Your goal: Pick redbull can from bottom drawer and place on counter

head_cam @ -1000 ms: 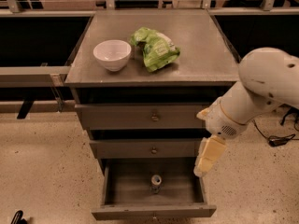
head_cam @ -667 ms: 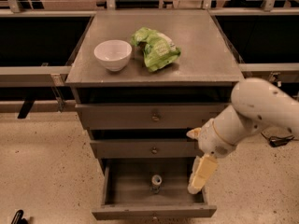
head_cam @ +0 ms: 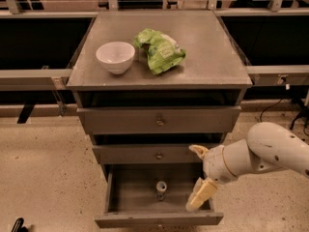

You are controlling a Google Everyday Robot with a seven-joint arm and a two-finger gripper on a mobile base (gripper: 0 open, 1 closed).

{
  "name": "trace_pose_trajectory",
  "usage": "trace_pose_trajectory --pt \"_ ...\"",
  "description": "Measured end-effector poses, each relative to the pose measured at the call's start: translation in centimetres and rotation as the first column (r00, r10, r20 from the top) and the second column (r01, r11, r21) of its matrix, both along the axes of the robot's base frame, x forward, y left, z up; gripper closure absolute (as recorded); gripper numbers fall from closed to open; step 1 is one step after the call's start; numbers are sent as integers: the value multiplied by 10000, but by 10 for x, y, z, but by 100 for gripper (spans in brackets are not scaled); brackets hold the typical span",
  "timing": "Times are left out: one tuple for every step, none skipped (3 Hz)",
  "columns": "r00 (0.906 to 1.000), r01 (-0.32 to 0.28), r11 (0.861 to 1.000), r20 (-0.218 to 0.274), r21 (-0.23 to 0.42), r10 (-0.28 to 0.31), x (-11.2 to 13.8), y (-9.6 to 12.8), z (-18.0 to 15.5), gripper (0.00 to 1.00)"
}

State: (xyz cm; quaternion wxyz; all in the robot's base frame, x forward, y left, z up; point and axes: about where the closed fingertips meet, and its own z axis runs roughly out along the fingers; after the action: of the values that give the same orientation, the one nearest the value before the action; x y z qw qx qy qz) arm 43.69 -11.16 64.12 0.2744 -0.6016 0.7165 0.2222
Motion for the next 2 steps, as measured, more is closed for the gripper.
trace_pose_trajectory --pt "9997 46 10000 225 20 -46 6 0 0 0" --pt "9977 499 9978 -491 426 -478 16 4 -32 0"
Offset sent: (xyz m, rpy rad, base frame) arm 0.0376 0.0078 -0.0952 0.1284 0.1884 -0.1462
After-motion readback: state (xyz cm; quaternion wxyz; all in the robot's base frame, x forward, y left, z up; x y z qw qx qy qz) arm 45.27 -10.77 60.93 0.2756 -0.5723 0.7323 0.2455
